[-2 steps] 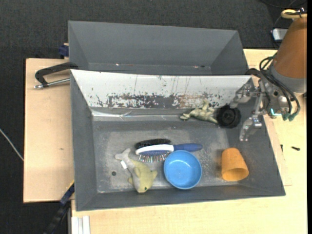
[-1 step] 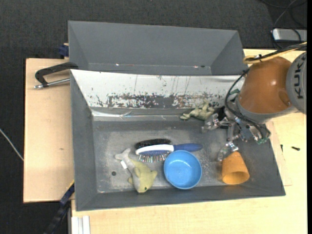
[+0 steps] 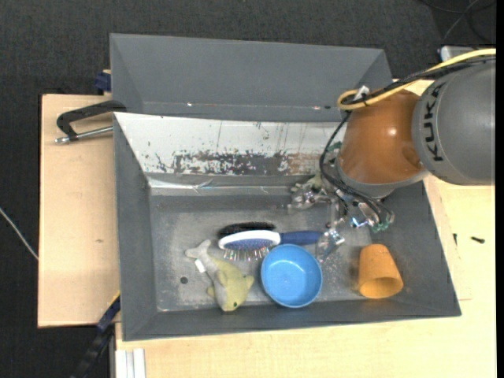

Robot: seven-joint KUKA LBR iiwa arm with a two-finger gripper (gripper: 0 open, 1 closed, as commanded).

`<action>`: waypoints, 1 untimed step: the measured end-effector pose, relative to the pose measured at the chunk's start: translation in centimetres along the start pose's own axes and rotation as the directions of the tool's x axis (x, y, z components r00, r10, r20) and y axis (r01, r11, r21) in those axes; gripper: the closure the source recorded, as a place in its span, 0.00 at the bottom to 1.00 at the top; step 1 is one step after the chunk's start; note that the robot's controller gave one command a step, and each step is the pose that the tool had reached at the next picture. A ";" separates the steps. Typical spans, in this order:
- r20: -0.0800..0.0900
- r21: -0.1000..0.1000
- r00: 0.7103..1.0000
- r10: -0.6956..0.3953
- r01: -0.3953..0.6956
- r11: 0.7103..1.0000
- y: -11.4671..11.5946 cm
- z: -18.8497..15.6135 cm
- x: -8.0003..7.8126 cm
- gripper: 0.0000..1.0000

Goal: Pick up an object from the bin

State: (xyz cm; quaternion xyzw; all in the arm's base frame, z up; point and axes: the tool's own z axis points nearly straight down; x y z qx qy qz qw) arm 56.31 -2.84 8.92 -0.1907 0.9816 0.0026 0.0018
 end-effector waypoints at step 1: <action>-0.002 0.004 1.000 0.007 -0.007 1.000 -0.5 0.0 0.3 1.00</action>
Offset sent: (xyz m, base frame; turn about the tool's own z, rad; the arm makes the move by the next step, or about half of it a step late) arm 0.0000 0.0000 0.0000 0.0000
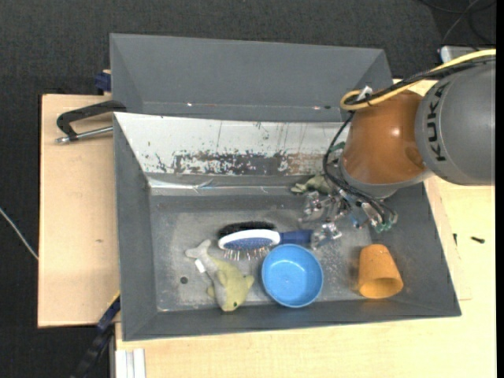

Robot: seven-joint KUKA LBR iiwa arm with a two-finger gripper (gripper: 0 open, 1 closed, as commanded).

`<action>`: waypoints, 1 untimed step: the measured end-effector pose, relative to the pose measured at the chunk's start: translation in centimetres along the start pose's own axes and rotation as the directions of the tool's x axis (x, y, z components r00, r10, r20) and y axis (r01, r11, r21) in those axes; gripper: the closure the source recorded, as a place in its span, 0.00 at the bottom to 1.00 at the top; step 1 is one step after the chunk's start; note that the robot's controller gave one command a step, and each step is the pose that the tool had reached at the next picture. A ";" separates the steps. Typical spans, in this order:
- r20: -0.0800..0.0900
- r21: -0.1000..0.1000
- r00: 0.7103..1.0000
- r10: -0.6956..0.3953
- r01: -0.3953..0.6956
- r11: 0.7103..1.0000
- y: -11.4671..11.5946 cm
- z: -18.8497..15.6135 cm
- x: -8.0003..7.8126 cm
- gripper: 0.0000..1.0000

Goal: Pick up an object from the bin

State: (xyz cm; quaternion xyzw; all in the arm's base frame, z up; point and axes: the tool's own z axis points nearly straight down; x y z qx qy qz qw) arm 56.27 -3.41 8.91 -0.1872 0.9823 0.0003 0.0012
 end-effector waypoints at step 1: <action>0.010 0.005 0.999 -0.031 0.031 1.000 1.5 -15.8 -0.2 1.00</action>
Offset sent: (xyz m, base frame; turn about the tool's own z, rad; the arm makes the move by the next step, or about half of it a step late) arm -0.0061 0.0137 0.1526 -0.0311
